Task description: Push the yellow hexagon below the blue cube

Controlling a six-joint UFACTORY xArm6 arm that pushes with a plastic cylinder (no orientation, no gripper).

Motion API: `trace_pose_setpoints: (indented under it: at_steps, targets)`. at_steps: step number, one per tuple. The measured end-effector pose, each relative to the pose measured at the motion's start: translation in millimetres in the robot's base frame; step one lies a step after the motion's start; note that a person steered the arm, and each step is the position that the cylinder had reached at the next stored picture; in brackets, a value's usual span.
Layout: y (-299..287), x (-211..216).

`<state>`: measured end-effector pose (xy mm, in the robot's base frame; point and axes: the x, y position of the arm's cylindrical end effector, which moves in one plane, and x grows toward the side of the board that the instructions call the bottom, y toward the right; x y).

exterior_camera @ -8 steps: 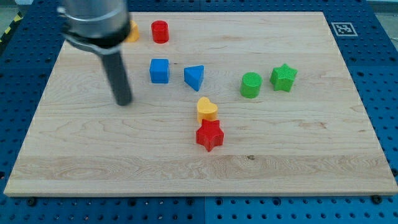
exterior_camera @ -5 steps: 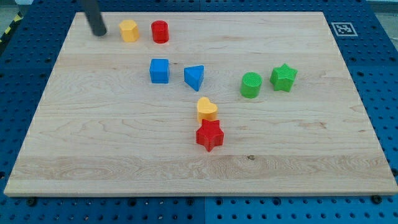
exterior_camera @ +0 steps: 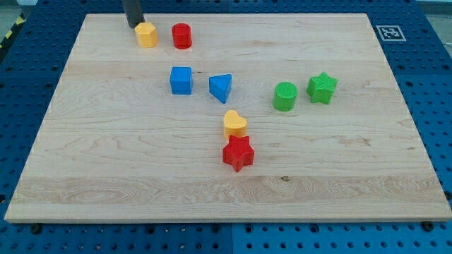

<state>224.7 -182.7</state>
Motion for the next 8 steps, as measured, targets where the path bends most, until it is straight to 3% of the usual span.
trace_pose_setpoints:
  at_steps: [1,5,8]
  targets:
    - [26,0]
    - [17,1]
    - [21,63]
